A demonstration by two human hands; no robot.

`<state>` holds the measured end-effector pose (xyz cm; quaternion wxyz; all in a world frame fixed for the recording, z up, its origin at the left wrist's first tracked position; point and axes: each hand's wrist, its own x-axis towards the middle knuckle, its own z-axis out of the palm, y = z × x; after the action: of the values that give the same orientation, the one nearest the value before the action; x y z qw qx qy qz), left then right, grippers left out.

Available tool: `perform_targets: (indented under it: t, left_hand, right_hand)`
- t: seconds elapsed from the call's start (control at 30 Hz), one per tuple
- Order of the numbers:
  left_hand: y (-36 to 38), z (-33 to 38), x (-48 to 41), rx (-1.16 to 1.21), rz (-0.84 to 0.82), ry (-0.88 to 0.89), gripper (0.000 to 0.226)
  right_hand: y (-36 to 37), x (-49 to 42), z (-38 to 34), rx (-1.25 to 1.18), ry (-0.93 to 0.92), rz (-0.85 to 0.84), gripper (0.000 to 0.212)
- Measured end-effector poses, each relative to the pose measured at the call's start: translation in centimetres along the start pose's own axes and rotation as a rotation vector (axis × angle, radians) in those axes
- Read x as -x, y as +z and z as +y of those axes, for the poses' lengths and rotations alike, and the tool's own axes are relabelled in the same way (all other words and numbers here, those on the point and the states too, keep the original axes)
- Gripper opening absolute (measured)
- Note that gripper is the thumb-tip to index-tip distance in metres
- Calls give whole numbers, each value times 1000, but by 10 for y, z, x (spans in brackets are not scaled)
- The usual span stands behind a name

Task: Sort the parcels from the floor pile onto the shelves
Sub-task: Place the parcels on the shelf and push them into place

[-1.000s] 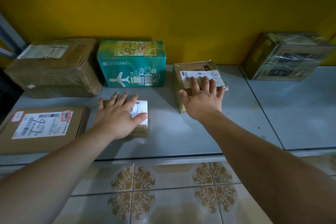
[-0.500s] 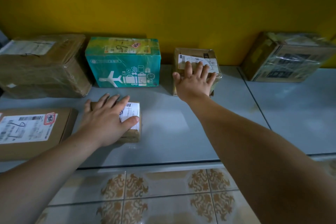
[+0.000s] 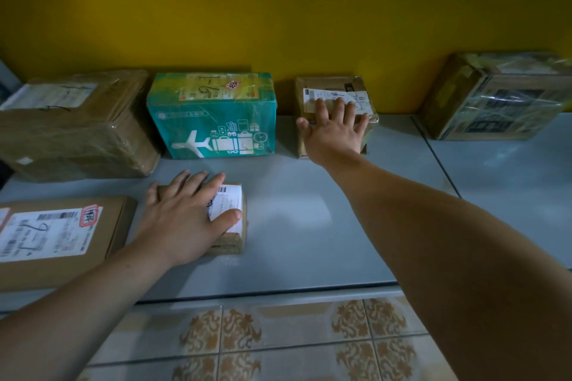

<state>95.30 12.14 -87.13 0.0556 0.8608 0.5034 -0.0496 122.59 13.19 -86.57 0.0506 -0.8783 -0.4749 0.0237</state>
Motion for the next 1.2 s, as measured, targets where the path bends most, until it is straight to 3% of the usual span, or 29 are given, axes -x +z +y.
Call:
perform_targets:
  t: [0.53, 0.7, 0.9, 1.2]
  left_hand:
    - [-5, 0, 2, 34, -39, 3, 100]
    - [-19, 0, -1, 25, -165, 19, 79]
    - [-94, 6, 25, 124, -215, 70, 79]
    - [-288, 3, 181, 168, -316, 266, 69]
  right_hand:
    - [-20, 5, -1, -15, -11, -9, 77]
    - [-56, 48, 16, 37, 4, -74, 76]
    - [-142, 119, 17, 93, -28, -249, 71]
    - [-343, 236, -46, 66, -65, -506, 66]
